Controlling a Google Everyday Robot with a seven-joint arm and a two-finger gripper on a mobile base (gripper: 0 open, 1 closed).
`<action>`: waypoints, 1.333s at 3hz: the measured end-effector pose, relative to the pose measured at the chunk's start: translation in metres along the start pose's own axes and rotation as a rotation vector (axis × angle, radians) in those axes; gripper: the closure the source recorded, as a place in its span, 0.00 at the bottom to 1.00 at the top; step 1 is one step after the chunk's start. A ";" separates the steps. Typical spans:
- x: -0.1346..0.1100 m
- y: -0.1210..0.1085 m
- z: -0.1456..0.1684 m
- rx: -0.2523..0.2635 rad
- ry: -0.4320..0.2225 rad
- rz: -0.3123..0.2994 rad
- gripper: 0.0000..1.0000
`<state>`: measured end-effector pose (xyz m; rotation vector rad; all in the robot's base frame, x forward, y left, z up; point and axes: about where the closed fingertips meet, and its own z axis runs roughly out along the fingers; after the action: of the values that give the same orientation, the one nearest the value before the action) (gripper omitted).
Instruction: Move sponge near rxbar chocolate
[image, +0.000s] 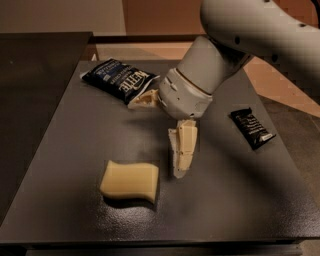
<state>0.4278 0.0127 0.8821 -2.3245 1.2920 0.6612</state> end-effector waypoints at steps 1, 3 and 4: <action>-0.011 0.012 0.024 -0.060 -0.023 -0.098 0.00; -0.021 0.028 0.060 -0.112 -0.015 -0.154 0.00; -0.022 0.031 0.069 -0.125 -0.001 -0.159 0.18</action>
Offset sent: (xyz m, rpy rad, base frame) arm -0.0551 0.0333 -0.0464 0.0088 0.0071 0.2296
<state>0.3770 0.0502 0.8353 -2.4955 1.0797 0.7084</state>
